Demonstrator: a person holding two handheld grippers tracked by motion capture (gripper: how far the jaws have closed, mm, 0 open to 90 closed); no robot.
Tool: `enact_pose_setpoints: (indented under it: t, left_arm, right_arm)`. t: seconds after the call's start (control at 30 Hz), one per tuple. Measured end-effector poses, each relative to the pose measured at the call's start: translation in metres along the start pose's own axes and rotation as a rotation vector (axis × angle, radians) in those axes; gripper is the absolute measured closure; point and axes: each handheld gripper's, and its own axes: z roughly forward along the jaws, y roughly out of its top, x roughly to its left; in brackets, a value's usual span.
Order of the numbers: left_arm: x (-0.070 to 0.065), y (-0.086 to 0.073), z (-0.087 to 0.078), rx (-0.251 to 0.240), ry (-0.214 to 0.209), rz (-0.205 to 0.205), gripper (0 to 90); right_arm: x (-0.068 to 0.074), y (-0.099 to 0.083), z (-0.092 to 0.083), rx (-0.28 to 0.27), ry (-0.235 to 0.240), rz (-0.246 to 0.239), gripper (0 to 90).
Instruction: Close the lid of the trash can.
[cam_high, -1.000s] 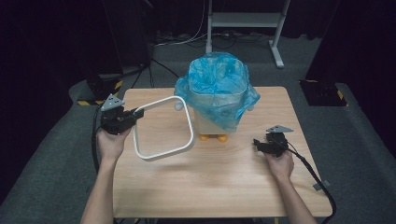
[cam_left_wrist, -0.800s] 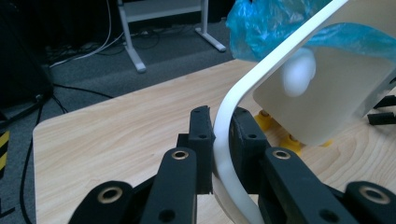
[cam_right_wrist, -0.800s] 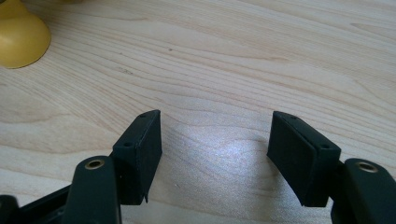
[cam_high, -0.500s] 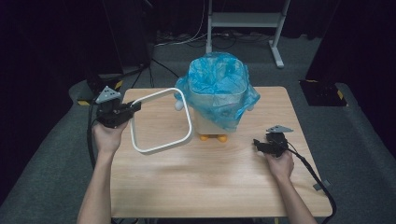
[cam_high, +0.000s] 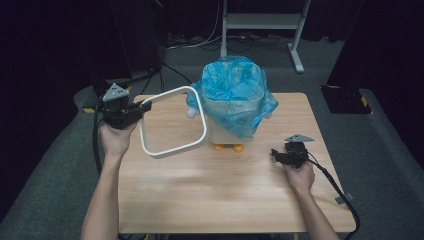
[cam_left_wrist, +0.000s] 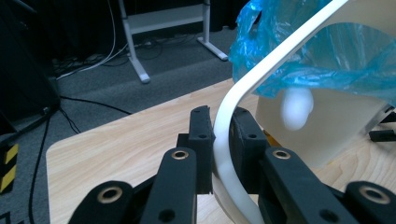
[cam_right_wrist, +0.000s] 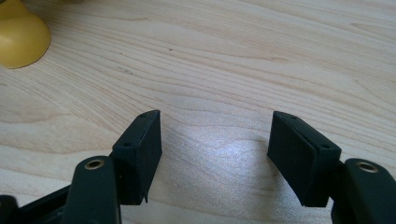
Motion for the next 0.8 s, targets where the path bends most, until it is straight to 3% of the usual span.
enact_pose_setpoints:
  t: [0.8]
  left_arm:
    - [0.001, 0.031, -0.002, -0.032, -0.023, -0.002, 80.2]
  right_arm:
    - [0.000, 0.000, 0.000, 0.001, 0.002, -0.002, 34.7]
